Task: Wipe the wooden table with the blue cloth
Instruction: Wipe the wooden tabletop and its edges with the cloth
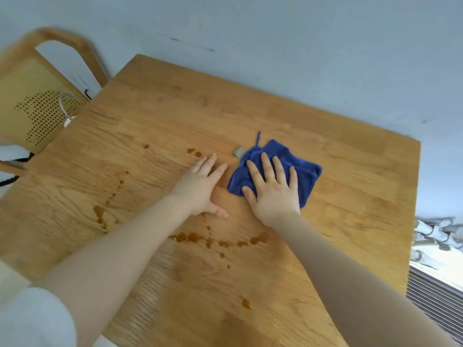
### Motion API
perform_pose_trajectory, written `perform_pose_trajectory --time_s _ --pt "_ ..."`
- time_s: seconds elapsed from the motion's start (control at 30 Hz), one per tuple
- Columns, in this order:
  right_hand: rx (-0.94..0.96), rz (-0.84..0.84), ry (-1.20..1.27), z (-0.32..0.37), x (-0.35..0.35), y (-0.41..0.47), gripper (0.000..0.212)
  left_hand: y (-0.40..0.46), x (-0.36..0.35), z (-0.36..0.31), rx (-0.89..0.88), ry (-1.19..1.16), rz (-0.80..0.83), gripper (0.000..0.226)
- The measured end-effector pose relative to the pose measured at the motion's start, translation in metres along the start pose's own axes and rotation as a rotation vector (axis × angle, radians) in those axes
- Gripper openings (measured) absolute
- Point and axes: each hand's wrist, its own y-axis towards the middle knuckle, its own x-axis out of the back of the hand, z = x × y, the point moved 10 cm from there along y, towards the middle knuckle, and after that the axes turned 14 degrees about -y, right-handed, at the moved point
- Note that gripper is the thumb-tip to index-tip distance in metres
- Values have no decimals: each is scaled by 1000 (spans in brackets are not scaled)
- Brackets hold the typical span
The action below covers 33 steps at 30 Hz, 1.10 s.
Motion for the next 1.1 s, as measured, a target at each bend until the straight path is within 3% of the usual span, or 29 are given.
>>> perform_pose_trajectory --time_s 0.1,0.17,0.3,0.4,0.57,0.7,0.9,1.1 --pt "126 -16 -27 13 1 -5 70 2 2 -1 -10 13 -8 123" --pt "130 -42 -24 3 5 24 65 5 4 -2 -27 36 -16 123" --pt "-131 -51 -1 -20 11 75 56 5 1 2 -25 41 -45 130" --pt "-186 -47 -4 -11 13 70 56 1 0 2 -58 -32 -20 134" --pt "-58 -34 -26 42 9 30 59 -13 39 6 -166 -122 -82 116" --pt "-7 -25 -35 52 14 50 56 -17 68 42 -116 -94 -94 107" --pt "-291 -61 62 20 19 98 52 -14 72 96 -100 197 -92 110" --pt "-131 -37 -21 93 18 49 58 -6 73 116 -67 176 -49 118"
